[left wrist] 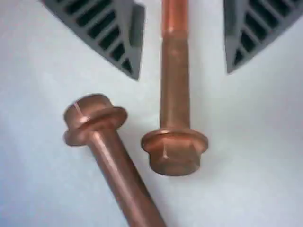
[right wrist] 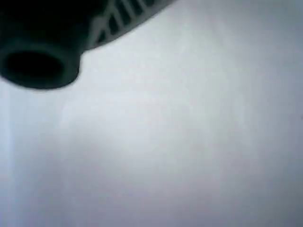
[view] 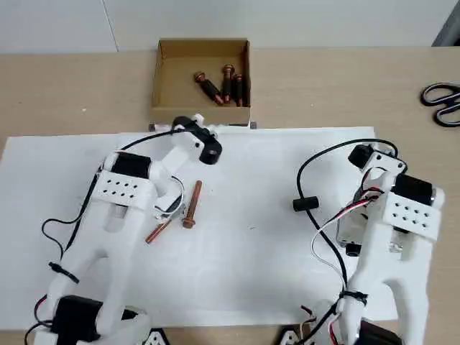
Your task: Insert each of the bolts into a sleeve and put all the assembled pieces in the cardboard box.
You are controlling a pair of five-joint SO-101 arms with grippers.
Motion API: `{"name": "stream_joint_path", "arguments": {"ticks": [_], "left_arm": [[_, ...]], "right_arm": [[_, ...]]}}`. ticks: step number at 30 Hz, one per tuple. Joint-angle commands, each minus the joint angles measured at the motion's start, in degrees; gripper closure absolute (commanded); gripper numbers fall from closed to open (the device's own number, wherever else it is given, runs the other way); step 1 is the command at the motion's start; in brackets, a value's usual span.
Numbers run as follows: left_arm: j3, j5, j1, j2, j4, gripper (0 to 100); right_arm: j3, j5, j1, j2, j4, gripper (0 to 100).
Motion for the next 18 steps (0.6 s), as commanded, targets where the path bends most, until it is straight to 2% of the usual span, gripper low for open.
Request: {"name": "stream_joint_path", "arguments": {"ticks": [1,18], "left_arm": [[-0.5,0.5,0.3,-1.1,-0.4,88],[1.1,0.5,0.4,14.2,-10.5,88]], "right_arm": [[-0.3,0.0,0.4,-1.4,-0.9,99.4],[-0.3,0.0,0.5,-1.4,-0.9,99.4]]}}
